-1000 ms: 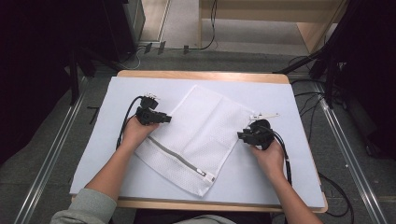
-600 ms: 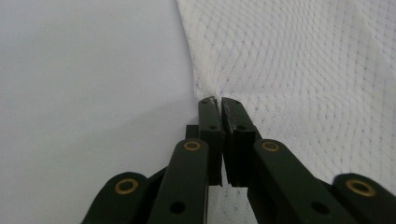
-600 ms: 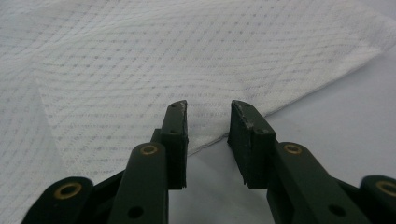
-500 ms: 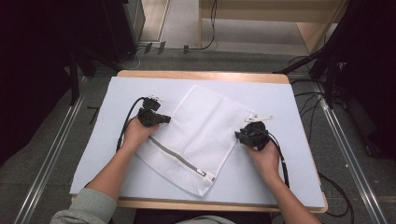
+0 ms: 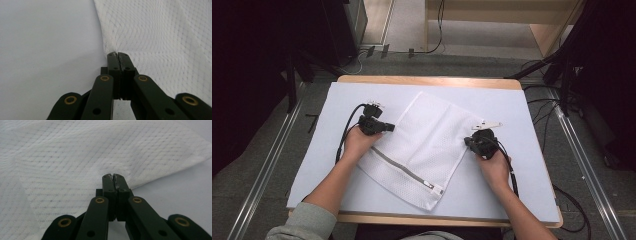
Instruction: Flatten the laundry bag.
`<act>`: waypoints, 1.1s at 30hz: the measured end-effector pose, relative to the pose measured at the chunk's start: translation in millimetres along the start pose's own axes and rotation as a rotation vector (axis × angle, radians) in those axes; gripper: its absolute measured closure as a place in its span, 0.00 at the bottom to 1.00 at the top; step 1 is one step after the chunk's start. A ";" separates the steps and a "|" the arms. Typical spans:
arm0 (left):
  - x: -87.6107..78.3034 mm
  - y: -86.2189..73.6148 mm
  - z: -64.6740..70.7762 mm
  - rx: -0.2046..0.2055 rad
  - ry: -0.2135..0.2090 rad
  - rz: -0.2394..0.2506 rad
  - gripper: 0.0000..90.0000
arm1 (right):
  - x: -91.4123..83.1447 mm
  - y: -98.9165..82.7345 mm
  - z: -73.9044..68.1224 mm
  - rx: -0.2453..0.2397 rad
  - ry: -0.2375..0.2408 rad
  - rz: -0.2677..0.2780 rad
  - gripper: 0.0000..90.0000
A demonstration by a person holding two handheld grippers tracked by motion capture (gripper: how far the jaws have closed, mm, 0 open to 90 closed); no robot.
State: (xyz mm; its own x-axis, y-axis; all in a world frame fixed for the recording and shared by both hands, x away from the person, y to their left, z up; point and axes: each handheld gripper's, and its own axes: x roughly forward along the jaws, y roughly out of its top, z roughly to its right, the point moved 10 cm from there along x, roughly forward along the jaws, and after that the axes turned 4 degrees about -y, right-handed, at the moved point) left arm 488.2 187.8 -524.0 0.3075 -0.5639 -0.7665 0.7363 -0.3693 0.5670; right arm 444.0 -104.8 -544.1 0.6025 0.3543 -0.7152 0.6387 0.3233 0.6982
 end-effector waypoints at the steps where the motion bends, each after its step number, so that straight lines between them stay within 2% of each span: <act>1: -0.7 -0.2 0.0 0.000 0.001 0.000 1.00 | 0.1 0.6 0.6 0.007 0.000 -0.001 1.00; 4: -2.2 -2.2 0.0 -0.011 -0.002 0.000 1.00 | -0.7 4.9 3.6 0.019 0.005 0.008 1.00; 8: -6.8 -5.9 2.8 -0.027 -0.011 0.018 1.00 | 0.0 12.1 9.3 0.027 -0.002 0.021 1.00; 12: -13.7 -12.4 7.9 -0.049 -0.014 0.043 1.00 | 1.6 17.8 12.7 0.047 0.013 0.025 1.00; 16: -20.1 -19.7 11.8 -0.052 0.002 0.060 1.00 | 3.9 26.8 16.9 0.040 0.015 0.025 1.00; 17: -22.0 -20.9 13.0 -0.057 0.005 0.066 1.00 | 5.3 30.0 18.8 0.033 0.012 0.041 1.00; 19: -25.9 -23.1 16.4 -0.059 0.008 0.074 1.00 | 9.9 33.3 21.7 0.028 0.017 0.019 1.00; 22: -30.2 -27.5 23.2 -0.061 0.015 0.088 1.00 | 16.1 40.4 23.8 0.009 0.019 0.017 1.00; 25: -29.6 -30.8 25.1 -0.048 0.037 0.082 1.00 | 22.9 46.4 25.6 -0.004 0.016 0.011 1.00; 27: -27.5 -30.4 22.8 -0.060 0.044 0.086 1.00 | 28.0 51.5 29.0 -0.006 0.014 0.002 1.00; 31: -23.6 -29.3 16.9 -0.075 0.045 0.079 1.00 | 36.1 58.4 33.1 0.021 0.021 0.007 1.00; 33: -21.4 -30.9 17.4 -0.096 0.033 0.072 1.00 | 37.6 57.6 32.8 0.022 0.022 0.008 1.00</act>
State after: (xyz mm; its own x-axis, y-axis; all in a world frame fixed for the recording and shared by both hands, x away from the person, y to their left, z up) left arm 448.4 198.5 -519.9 0.3797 -0.5613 -0.7354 0.7657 -0.2554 0.5903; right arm 519.2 -101.7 -531.8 0.5970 0.3758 -0.7088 0.6445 0.3015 0.7027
